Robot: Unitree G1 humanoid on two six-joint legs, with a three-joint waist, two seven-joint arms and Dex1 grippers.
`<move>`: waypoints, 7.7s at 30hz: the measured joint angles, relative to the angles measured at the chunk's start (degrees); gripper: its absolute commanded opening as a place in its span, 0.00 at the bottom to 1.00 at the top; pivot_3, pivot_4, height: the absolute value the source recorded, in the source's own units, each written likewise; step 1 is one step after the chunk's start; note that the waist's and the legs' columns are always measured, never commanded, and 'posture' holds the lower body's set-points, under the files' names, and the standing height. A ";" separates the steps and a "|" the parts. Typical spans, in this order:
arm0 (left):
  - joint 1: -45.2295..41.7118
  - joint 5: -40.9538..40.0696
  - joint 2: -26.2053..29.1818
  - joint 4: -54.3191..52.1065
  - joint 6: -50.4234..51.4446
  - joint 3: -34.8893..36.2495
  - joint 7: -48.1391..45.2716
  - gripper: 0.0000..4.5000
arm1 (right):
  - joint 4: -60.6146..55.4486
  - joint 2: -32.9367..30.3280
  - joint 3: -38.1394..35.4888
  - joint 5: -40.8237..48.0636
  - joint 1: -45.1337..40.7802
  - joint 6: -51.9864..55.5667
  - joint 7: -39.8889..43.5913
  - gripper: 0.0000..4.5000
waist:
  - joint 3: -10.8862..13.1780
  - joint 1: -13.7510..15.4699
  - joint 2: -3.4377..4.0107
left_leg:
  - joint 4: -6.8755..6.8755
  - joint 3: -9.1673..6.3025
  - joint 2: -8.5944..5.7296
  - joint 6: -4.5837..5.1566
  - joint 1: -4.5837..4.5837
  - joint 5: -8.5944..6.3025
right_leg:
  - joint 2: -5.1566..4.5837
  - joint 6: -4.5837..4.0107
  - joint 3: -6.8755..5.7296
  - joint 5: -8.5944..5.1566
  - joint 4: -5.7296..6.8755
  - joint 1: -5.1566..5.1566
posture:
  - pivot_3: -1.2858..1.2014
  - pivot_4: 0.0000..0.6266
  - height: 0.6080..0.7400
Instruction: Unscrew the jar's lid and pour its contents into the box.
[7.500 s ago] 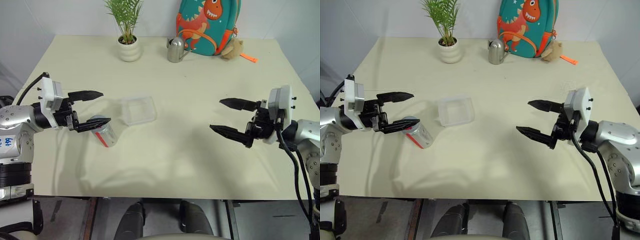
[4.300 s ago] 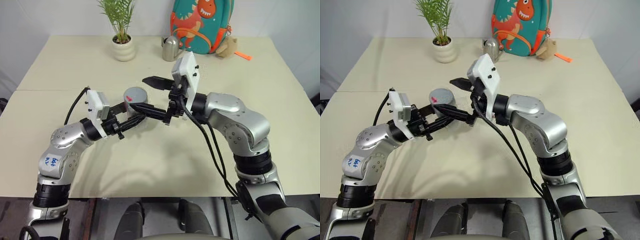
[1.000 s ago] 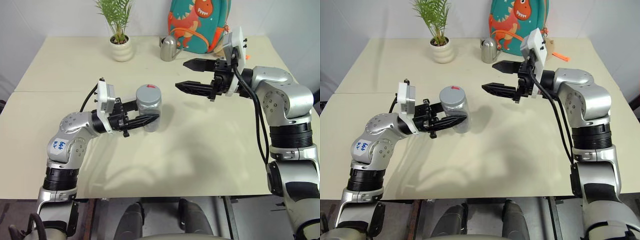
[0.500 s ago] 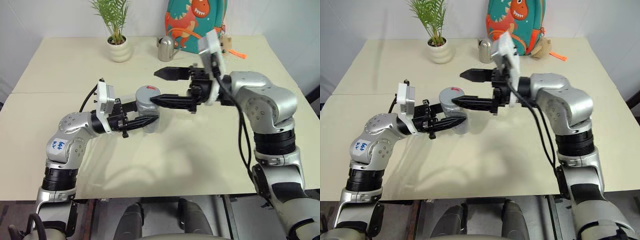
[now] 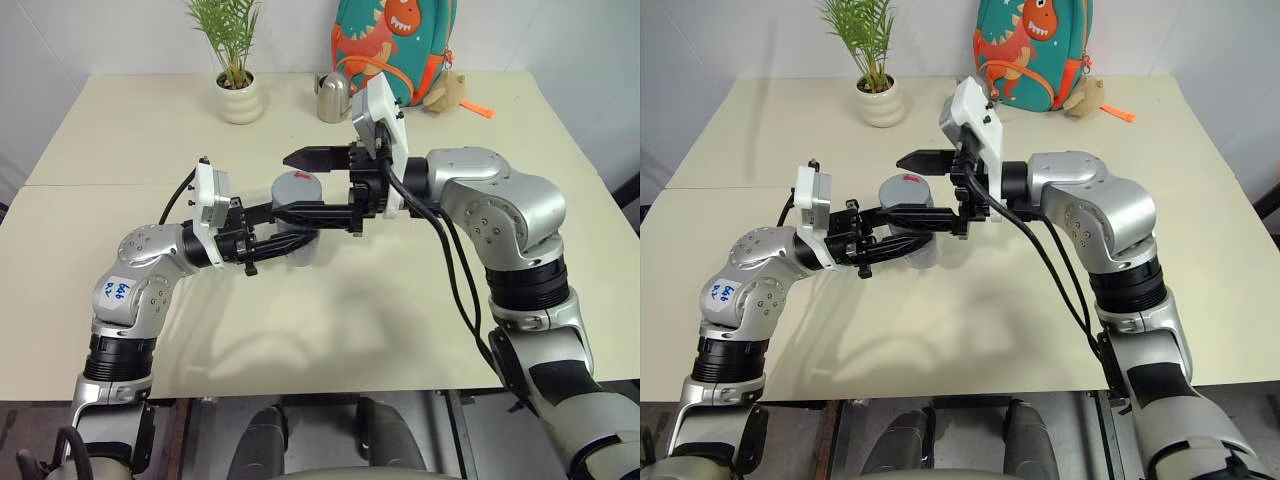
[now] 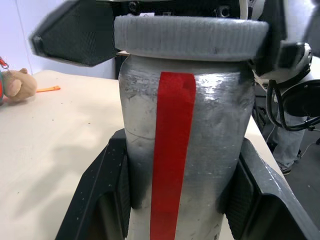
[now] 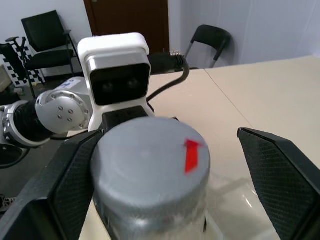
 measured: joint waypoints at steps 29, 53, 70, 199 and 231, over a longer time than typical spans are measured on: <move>1.33 -0.25 1.58 -0.94 0.63 0.18 -0.28 0.43 | -0.11 -9.36 -5.08 4.38 5.49 0.87 6.99 0.99 | 0.00 0.02 0.00 | 0.01 0.00 0.00 0.02 0.00 -0.01 | 0.00 0.00 0.00 0.00 -0.02 0.01 | 0.52 0.24 1.00; 1.36 -0.25 0.95 -1.55 0.65 0.03 -0.80 0.43 | -1.10 0.29 0.43 1.13 0.08 -0.08 1.68 0.99 | 0.00 0.03 0.00 | 0.08 0.00 -0.01 0.02 0.00 -0.01 | 0.00 0.01 0.02 0.00 0.06 0.00 | 0.52 0.24 1.00; 1.37 -0.24 0.96 -1.55 0.64 0.07 -0.76 0.43 | -0.92 -3.36 -2.28 2.77 2.35 0.11 5.23 0.99 | 0.00 -0.03 0.00 | 0.09 0.01 -0.01 0.03 0.01 -0.01 | 0.00 0.01 0.03 0.00 0.06 0.01 | 0.52 0.24 1.00; -44.58 117.40 19.70 65.08 -50.16 -51.39 115.67 0.43 | -1.57 -4.85 -8.86 -5.81 20.54 -19.64 -5.78 0.99 | 0.02 1.31 -0.22 | 0.29 1.04 -0.04 0.42 -0.05 -0.32 | 0.09 0.57 1.01 0.37 -0.29 -0.27 | 0.52 0.24 1.00; -1.35 16.24 7.48 44.62 -24.89 18.24 34.57 0.43 | -5.84 -5.85 -6.06 -8.50 24.38 -21.24 -3.03 0.99 | -0.15 1.21 -0.51 | 0.59 1.24 0.00 0.47 0.21 -0.36 | 0.04 0.47 1.15 0.55 -0.03 -0.16 | 0.52 0.24 1.00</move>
